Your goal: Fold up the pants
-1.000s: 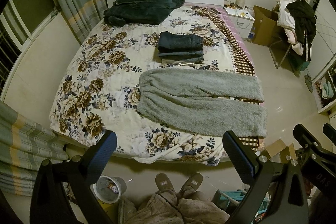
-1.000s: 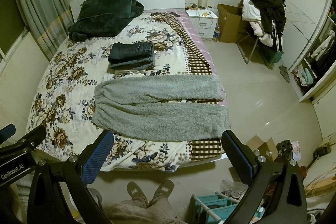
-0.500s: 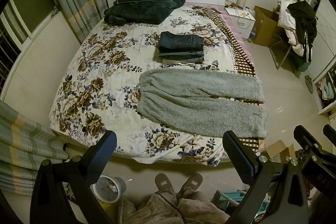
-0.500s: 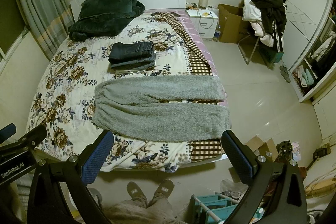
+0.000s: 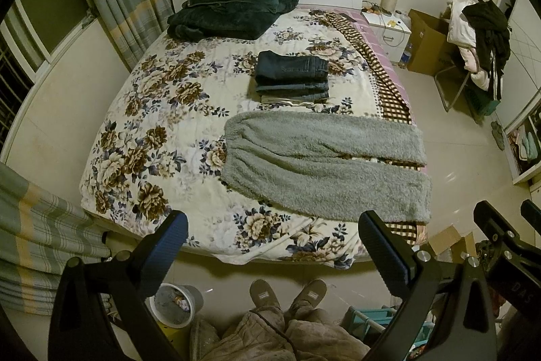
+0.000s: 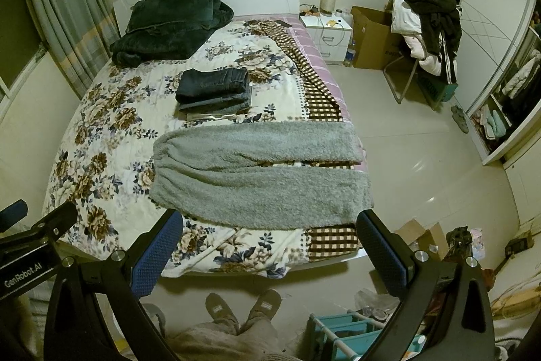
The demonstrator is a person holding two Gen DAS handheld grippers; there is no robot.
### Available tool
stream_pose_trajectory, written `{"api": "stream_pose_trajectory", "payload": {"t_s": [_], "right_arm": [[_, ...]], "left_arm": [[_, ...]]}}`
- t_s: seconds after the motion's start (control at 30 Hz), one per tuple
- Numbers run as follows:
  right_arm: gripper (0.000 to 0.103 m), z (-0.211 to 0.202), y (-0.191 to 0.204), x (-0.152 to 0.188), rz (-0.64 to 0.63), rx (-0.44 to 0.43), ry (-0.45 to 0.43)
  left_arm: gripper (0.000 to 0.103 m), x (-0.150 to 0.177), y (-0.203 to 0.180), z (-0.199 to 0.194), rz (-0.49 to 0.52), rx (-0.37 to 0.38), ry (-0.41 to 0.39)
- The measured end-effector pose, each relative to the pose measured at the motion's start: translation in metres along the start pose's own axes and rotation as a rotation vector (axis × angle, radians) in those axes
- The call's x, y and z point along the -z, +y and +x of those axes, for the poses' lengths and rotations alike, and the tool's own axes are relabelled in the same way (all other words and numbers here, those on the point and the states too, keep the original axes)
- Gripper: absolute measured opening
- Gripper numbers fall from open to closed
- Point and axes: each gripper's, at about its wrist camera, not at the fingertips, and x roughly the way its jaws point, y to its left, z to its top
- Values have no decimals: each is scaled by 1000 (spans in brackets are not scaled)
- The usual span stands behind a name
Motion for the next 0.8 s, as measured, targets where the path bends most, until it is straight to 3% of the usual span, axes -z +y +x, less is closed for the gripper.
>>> {"api": "stream_pose_trajectory", "payload": {"t_s": [0.3, 0.37, 0.6, 0.7, 0.8], "right_arm": [[103, 7, 1, 2, 5, -8, 10], [103, 10, -4, 1, 19, -8, 15], [103, 81, -27, -15, 134, -27, 31], [103, 125, -38, -36, 170, -51, 53], [103, 191, -47, -62, 204, -60, 120]], "left_arm": [[103, -1, 0, 0, -6, -6, -3], [103, -7, 5, 8, -23, -36, -20], [103, -48, 11, 54, -89, -108, -69], [103, -70, 11, 84, -108, -154, -79], [103, -95, 13, 127, -130, -171, -40]]}}
